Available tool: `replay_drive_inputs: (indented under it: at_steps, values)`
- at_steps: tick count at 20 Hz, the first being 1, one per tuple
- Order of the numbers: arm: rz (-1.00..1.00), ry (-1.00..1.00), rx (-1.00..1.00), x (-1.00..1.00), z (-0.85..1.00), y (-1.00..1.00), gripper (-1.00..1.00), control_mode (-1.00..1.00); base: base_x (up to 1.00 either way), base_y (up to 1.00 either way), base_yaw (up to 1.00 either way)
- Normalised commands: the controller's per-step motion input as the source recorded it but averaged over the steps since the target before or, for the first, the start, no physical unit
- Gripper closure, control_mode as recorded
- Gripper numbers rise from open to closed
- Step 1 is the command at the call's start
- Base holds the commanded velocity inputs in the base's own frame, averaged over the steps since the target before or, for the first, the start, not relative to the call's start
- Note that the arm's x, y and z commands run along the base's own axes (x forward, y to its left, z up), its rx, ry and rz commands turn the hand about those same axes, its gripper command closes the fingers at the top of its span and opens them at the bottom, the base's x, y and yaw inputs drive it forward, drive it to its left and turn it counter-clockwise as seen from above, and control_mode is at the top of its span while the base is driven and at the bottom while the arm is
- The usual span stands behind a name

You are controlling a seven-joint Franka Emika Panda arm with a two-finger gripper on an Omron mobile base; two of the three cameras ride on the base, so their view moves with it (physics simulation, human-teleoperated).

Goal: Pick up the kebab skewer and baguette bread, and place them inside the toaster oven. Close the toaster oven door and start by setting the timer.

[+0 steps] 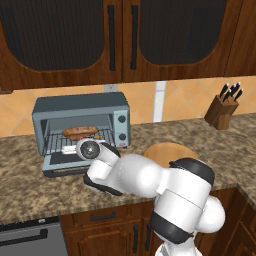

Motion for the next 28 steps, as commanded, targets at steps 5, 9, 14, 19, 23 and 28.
replay_drive_inputs:
  at_steps: [5, 9, 14, 19, 23, 28]
  values:
    - [0.06, 0.00, 0.00, 0.20, -0.03, 0.00, -1.00, -1.00, 0.00, 0.00, 0.00]
    - [0.02, -0.02, 0.00, 0.04, -0.26, 0.00, -1.00, -1.00, 0.00, 0.00, 0.00]
    - [0.00, 0.00, 0.00, -0.06, -0.15, 0.00, -1.00, -1.00, 0.00, 0.00, 0.00]
    - [0.00, 0.00, 0.00, -0.15, 0.00, 0.02, -1.00, -1.00, 0.00, 0.00, 0.00]
    - [0.00, 0.00, 0.00, -0.11, 0.01, 0.05, -1.00, -1.00, 0.00, 0.00, 0.00]
    - [0.00, -0.07, 0.00, 0.00, 0.15, 0.03, -1.00, -1.00, 0.00, 0.00, 0.00]
